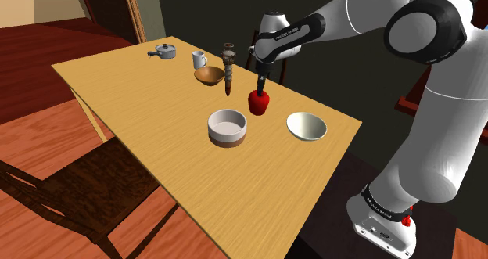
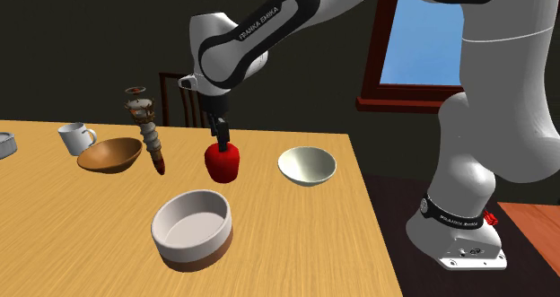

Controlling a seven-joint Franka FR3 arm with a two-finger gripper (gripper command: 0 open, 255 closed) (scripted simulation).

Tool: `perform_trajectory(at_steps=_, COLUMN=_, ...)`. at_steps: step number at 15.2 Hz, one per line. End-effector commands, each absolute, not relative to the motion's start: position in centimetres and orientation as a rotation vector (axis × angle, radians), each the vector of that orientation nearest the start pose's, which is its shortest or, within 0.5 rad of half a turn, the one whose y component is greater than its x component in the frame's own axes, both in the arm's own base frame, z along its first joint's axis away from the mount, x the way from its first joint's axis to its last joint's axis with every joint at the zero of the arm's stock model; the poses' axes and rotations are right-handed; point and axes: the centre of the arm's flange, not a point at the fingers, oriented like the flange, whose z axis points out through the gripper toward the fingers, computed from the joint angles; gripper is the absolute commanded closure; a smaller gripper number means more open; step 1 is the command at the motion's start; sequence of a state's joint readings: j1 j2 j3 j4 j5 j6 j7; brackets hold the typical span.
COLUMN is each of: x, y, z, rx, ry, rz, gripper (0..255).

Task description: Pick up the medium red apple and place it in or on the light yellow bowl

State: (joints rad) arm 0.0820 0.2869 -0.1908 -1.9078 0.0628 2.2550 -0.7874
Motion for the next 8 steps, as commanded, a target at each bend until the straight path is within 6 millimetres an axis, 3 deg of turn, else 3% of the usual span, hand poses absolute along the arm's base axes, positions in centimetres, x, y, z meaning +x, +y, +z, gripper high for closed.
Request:
perform_trajectory(at_steps=1, x=61.98, y=-5.98, z=35.67, rx=-3.006, ry=-1.013, rz=-0.093, gripper=0)
perform_trajectory(at_steps=4, x=61.98, y=-5.98, z=35.67, rx=-3.006, ry=-1.013, rz=-0.093, gripper=0)
perform_trajectory(at_steps=5, x=61.98, y=-5.98, z=35.67, rx=-3.006, ry=-1.013, rz=-0.093, gripper=255)
perform_trajectory(at_steps=8, x=61.98, y=-5.98, z=35.67, rx=-3.006, ry=-1.013, rz=-0.093, gripper=255)
